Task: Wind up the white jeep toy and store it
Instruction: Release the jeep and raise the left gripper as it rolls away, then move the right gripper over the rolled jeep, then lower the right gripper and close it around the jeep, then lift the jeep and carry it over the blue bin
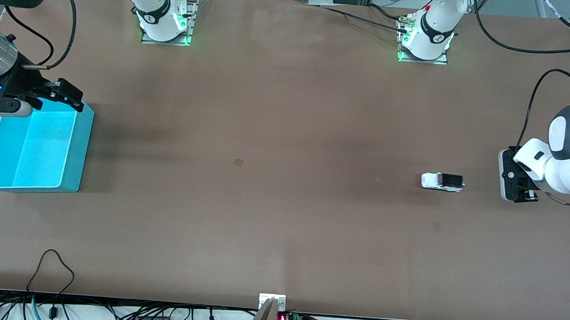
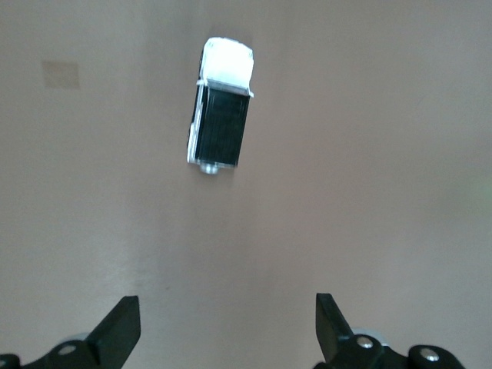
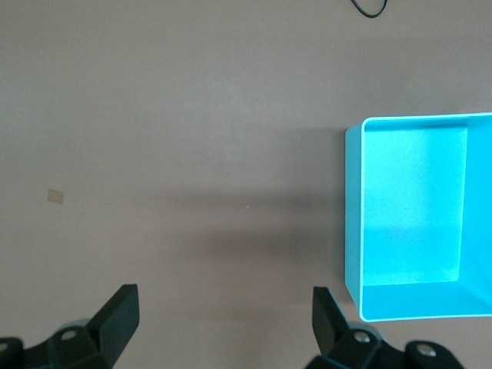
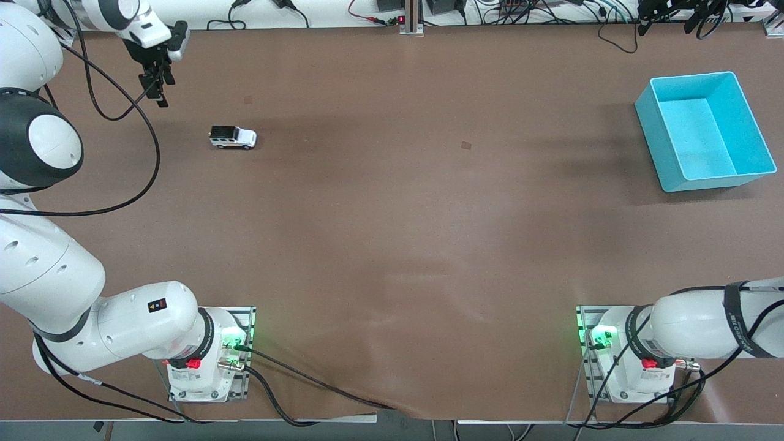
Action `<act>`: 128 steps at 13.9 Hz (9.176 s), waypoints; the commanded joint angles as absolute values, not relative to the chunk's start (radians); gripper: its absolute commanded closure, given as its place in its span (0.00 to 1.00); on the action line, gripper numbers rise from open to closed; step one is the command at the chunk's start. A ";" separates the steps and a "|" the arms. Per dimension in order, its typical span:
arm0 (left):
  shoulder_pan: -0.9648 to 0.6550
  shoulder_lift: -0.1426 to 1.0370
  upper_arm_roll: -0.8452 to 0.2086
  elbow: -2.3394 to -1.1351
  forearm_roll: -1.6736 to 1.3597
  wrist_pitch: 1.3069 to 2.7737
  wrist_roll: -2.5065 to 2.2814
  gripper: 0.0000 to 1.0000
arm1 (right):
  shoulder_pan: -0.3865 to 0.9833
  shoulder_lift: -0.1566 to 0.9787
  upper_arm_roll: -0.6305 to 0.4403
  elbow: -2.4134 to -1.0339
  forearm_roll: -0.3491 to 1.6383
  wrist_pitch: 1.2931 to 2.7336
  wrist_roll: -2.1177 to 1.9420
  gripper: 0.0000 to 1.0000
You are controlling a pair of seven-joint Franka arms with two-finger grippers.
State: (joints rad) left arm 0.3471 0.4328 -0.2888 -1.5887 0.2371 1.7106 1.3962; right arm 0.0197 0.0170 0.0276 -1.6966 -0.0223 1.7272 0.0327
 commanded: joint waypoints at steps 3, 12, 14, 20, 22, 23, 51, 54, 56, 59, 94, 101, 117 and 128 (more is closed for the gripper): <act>0.357 0.434 -0.374 -1.451 0.258 1.528 1.154 0.00 | 0.014 -0.012 0.032 -1.727 -0.015 1.740 0.018 0.00; 0.270 0.358 -0.400 -1.305 0.204 1.381 0.755 0.00 | 0.014 -0.014 0.032 -1.727 -0.015 1.740 0.018 0.00; 0.209 0.318 -0.373 -1.312 0.175 1.385 0.634 0.00 | 0.014 -0.012 0.032 -1.727 -0.015 1.741 0.018 0.00; 0.117 0.201 -0.284 -1.359 0.026 1.442 0.249 0.00 | 0.014 -0.012 0.032 -1.727 -0.015 1.738 0.018 0.00; 0.063 0.186 -0.189 -1.361 -0.043 1.454 0.191 0.00 | 0.014 -0.012 0.032 -1.727 -0.015 1.738 0.018 0.00; 0.042 0.184 -0.157 -1.364 -0.079 1.488 0.148 0.00 | 0.014 -0.012 0.032 -1.727 -0.015 1.738 0.018 0.00; -0.021 -0.063 -0.018 -1.677 0.003 1.601 -0.146 0.00 | 0.121 0.048 0.048 -1.717 -0.017 1.710 -0.026 0.00; -0.026 -0.069 0.008 -1.680 0.009 1.609 -0.141 0.00 | 0.193 0.080 0.048 -1.721 -0.015 1.712 -0.303 0.00; -0.025 -0.066 0.023 -1.680 0.009 1.606 -0.132 0.00 | 0.230 0.119 0.049 -1.721 -0.014 1.724 -0.447 0.00; -0.017 -0.049 0.014 -1.661 0.008 1.580 -0.147 0.00 | 0.305 0.198 0.049 -1.723 -0.006 1.782 -0.610 0.00; 0.012 0.040 0.020 -1.477 -0.034 1.331 -0.160 0.00 | 0.465 0.485 0.051 -2.065 -0.011 2.638 -0.742 0.01; 0.014 0.049 0.021 -1.470 -0.034 1.331 -0.161 0.00 | 0.468 0.457 0.049 -2.057 -0.014 2.619 -0.781 1.00; 0.014 0.049 0.021 -1.468 -0.035 1.331 -0.161 0.00 | 0.414 0.216 -0.373 -1.980 -0.018 2.212 -0.554 1.00; 0.014 0.049 0.017 -1.463 -0.035 1.332 -0.161 0.00 | 0.246 0.277 -0.606 -1.990 -0.025 2.197 -0.454 1.00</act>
State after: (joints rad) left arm 0.0124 0.0396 0.0146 -1.4921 -0.0206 1.3520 -0.1528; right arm 0.2892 0.2634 -0.6134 -1.9937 -0.0175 2.1927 -0.4820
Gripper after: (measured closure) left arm 0.000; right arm 0.476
